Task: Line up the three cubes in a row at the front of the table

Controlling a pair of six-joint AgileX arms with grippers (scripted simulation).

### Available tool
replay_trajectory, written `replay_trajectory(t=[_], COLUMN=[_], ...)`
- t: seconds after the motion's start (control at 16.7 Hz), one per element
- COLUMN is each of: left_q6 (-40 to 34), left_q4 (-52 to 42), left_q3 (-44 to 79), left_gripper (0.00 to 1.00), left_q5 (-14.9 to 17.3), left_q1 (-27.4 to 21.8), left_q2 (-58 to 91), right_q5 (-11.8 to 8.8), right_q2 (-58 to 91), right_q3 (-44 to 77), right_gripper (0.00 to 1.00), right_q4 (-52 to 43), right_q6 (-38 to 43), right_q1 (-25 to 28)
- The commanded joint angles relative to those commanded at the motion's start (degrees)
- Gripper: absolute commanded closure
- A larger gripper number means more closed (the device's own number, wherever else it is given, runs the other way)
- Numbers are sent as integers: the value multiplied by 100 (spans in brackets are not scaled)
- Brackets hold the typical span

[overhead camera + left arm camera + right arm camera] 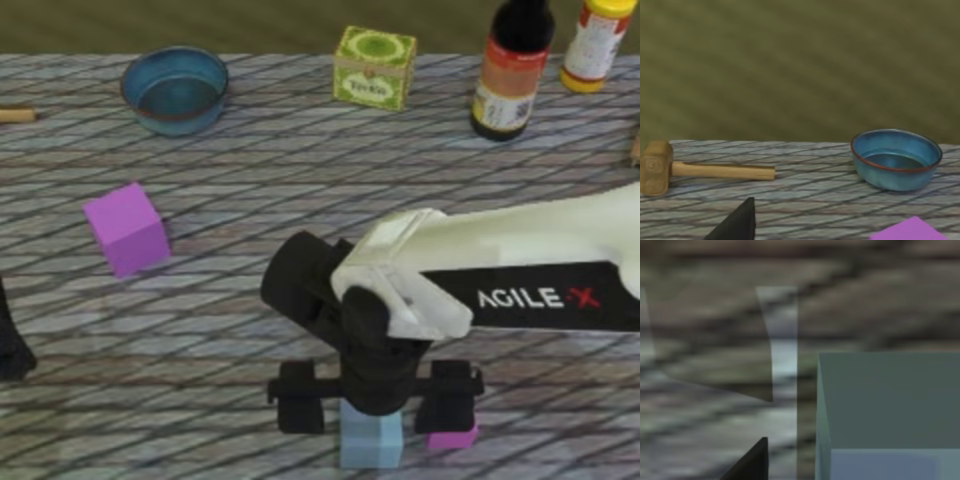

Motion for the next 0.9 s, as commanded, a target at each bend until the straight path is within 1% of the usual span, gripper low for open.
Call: replay_trajectory(t=[0.42, 0.72, 0.9], left_q6=[0, 0, 0], left_q4=[0, 0, 0], left_q3=[0, 0, 0], left_gripper=[0, 0, 0], left_q5=[0, 0, 0], left_q1=[0, 0, 0], left_q2=[0, 0, 0], right_q5=[1, -5, -4], right_q2=[-38, -460, -627], right_q3=[79, 653, 821], right_gripper=[0, 0, 0], right_q4=[-100, -1178, -1442], right_q6=[-2, 19, 2], right_q1=[16, 53, 60])
